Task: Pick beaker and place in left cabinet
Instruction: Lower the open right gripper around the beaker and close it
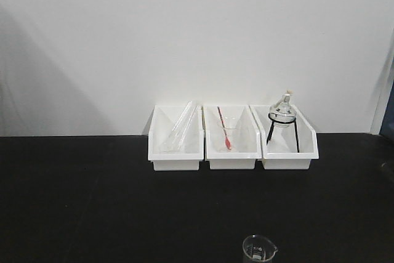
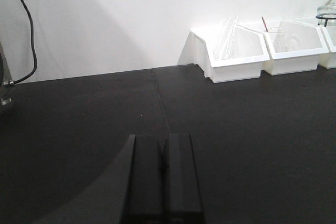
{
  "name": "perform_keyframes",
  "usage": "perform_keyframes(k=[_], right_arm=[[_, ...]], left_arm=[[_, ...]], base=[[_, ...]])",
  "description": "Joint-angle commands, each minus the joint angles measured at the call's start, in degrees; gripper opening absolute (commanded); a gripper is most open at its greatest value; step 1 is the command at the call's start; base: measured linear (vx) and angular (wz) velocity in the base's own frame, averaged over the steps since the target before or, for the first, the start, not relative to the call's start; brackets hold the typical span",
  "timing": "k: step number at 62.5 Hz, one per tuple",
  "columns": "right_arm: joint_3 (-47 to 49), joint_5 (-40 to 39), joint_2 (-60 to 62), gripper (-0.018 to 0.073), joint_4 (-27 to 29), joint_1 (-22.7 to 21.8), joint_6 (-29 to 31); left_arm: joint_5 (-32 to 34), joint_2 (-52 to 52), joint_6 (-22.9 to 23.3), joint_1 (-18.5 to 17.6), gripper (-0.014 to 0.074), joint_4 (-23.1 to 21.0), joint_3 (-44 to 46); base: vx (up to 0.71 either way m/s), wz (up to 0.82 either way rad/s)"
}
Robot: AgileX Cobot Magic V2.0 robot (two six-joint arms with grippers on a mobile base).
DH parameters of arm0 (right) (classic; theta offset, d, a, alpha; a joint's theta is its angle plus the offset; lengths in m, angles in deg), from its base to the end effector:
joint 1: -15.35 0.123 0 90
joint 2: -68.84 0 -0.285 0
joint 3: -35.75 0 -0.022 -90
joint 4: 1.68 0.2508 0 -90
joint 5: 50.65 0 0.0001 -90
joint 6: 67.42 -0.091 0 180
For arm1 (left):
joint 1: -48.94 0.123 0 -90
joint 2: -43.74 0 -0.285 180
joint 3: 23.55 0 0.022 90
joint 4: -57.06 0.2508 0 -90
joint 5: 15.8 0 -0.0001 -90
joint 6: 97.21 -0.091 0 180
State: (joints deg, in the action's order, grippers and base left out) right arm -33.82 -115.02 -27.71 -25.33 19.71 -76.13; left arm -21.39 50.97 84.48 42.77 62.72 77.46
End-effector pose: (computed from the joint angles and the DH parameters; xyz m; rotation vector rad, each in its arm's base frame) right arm 0.1933 0.0477 0.1477 -0.3620 1.7726 0.3637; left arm 0.0568 -0.0052 0.1944 0.1338 1.5964 -0.0225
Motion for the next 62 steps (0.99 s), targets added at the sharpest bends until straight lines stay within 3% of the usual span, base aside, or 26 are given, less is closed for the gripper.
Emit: perform_keyframes(k=[1,32,62], right_arm=[[3.07,-12.80,-3.72,0.0574,-2.50,-0.22,-0.20],[18.83,-12.80,-19.17,0.0574,-11.20,-0.22,-3.24],[29.87,-12.80,-29.64,0.0574,-15.68,-0.22,-4.67]], left_arm=[[5.21,-1.19,0.26,-0.35,-0.0008,-0.16,-0.84],[5.21,-1.19,0.26,-0.35,-0.0008,-0.16,-0.84],[5.21,-1.19,0.26,-0.35,-0.0008,-0.16,-0.84]], base=[[0.00,0.00],[0.00,0.00],[0.00,0.00]])
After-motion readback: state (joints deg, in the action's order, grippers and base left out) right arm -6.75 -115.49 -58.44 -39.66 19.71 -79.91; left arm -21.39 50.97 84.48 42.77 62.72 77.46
